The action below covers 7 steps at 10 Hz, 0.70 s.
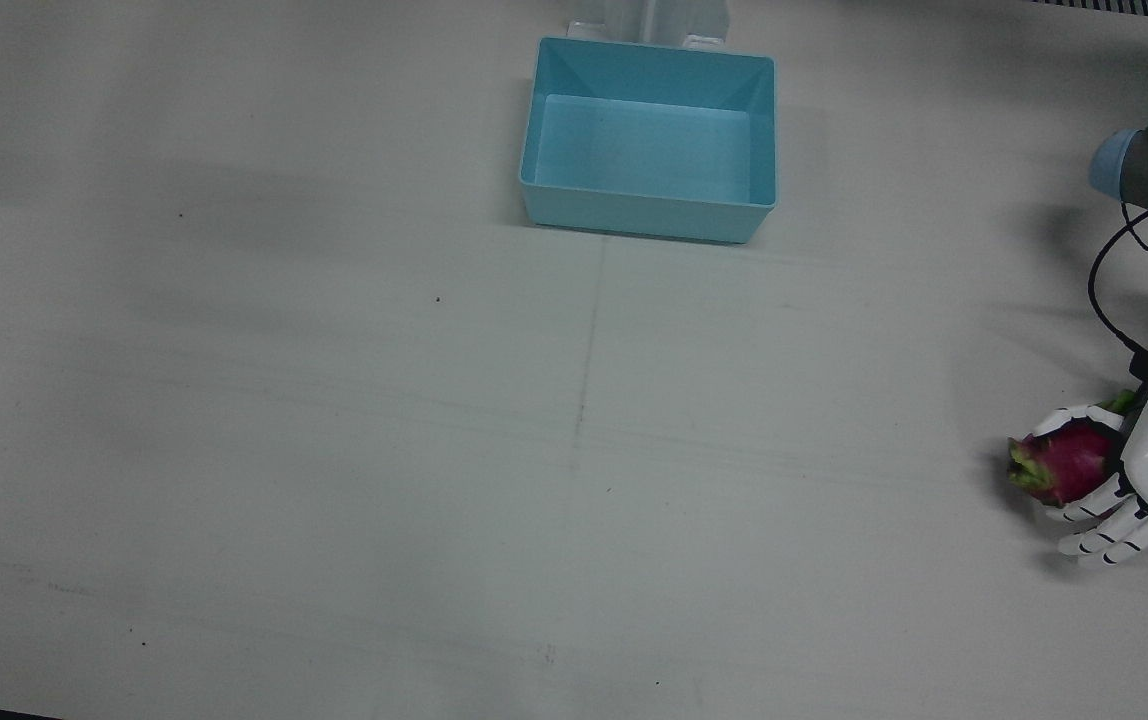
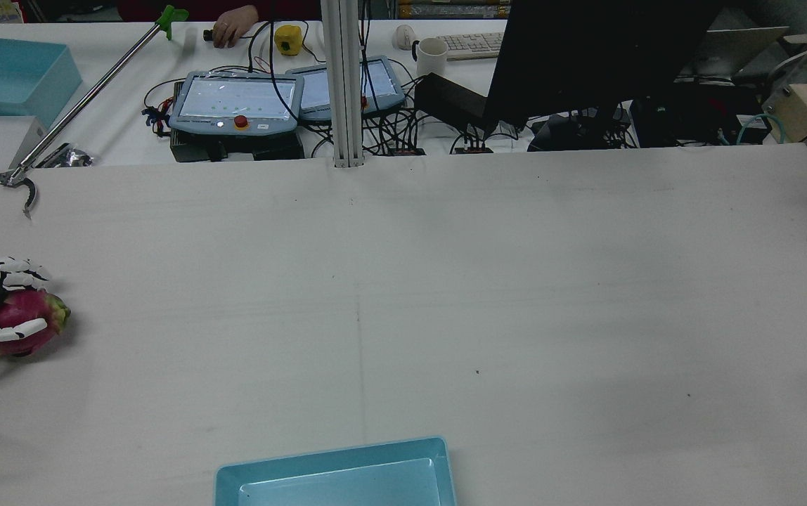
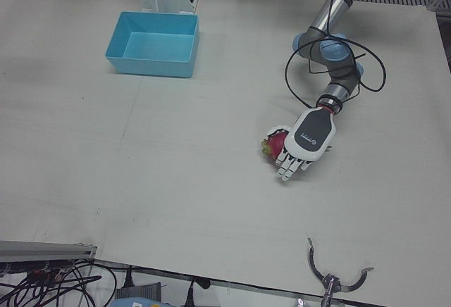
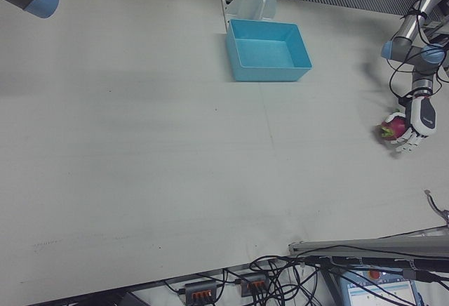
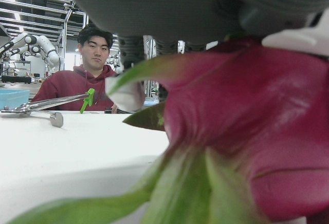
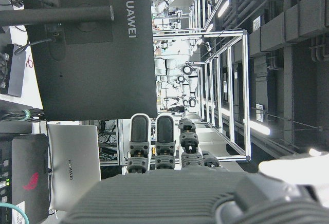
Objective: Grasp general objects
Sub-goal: 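Adjust the left hand grip, closing fingers tighter on the fruit, then lift the dragon fruit off the table with the left hand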
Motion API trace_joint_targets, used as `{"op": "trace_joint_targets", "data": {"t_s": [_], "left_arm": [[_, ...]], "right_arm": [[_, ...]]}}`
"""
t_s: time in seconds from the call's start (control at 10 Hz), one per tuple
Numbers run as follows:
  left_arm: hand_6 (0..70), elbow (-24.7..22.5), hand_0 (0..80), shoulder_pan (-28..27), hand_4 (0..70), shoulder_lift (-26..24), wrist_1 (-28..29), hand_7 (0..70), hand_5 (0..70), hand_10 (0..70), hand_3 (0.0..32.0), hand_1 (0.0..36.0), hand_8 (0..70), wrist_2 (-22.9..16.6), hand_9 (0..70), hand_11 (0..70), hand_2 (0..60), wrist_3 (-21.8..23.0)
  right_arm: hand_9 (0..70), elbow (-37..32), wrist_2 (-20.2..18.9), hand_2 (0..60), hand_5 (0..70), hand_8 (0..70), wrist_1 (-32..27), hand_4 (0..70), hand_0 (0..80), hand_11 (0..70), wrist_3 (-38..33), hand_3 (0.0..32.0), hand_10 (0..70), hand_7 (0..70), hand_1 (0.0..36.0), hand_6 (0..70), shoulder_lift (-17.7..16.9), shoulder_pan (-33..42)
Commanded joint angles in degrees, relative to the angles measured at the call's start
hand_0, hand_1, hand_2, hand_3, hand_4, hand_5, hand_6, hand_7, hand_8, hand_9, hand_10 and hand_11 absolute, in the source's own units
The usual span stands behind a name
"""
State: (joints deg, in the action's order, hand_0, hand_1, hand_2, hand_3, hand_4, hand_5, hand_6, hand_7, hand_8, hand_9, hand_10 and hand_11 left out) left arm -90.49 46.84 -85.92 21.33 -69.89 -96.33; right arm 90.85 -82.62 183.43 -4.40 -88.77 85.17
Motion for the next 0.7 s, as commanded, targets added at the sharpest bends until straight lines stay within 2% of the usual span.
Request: {"op": "trace_joint_targets", "data": {"t_s": [0.0, 0.1, 0.2, 0.4, 0.5, 0.6], "left_arm": [[42.3, -10.7, 0.8, 0.3, 59.0, 3.6, -3.9, 22.5, 35.2, 70.0, 0.0, 11.3, 33.7, -0.3, 22.2, 70.0, 60.0, 0.3], [41.3, -12.7, 0.5, 0.4, 56.6, 3.7, -5.5, 22.0, 34.8, 70.0, 0.0, 10.8, 32.7, -0.5, 21.0, 70.0, 60.0, 2.4], [40.4, -13.7, 0.0, 0.4, 55.3, 3.6, -7.2, 22.7, 34.5, 70.0, 0.0, 10.3, 32.2, -0.6, 20.7, 70.0, 60.0, 6.5], [39.4, -18.7, 0.0, 2.2, 55.0, 3.6, -10.0, 23.2, 34.7, 70.0, 0.0, 10.2, 31.6, -0.7, 20.3, 70.0, 60.0, 11.1], [39.7, -21.5, 0.0, 4.3, 55.3, 3.6, -11.5, 23.4, 35.1, 70.0, 0.0, 10.4, 32.3, -2.5, 21.1, 70.0, 60.0, 14.8], [41.4, -23.2, 0.0, 7.2, 59.1, 3.4, -12.9, 25.1, 37.0, 70.0, 0.0, 11.1, 32.9, -5.9, 21.9, 70.0, 60.0, 19.5]], "right_arm": [[0.0, 0.0, 0.0, 0.0, 0.0, 0.0, 0.0, 0.0, 0.0, 0.0, 0.0, 0.0, 0.0, 0.0, 0.0, 0.0, 0.0, 0.0], [0.0, 0.0, 0.0, 0.0, 0.0, 0.0, 0.0, 0.0, 0.0, 0.0, 0.0, 0.0, 0.0, 0.0, 0.0, 0.0, 0.0, 0.0], [0.0, 0.0, 0.0, 0.0, 0.0, 0.0, 0.0, 0.0, 0.0, 0.0, 0.0, 0.0, 0.0, 0.0, 0.0, 0.0, 0.0, 0.0], [0.0, 0.0, 0.0, 0.0, 0.0, 0.0, 0.0, 0.0, 0.0, 0.0, 0.0, 0.0, 0.0, 0.0, 0.0, 0.0, 0.0, 0.0], [0.0, 0.0, 0.0, 0.0, 0.0, 0.0, 0.0, 0.0, 0.0, 0.0, 0.0, 0.0, 0.0, 0.0, 0.0, 0.0, 0.0, 0.0], [0.0, 0.0, 0.0, 0.0, 0.0, 0.0, 0.0, 0.0, 0.0, 0.0, 0.0, 0.0, 0.0, 0.0, 0.0, 0.0, 0.0, 0.0]]}}
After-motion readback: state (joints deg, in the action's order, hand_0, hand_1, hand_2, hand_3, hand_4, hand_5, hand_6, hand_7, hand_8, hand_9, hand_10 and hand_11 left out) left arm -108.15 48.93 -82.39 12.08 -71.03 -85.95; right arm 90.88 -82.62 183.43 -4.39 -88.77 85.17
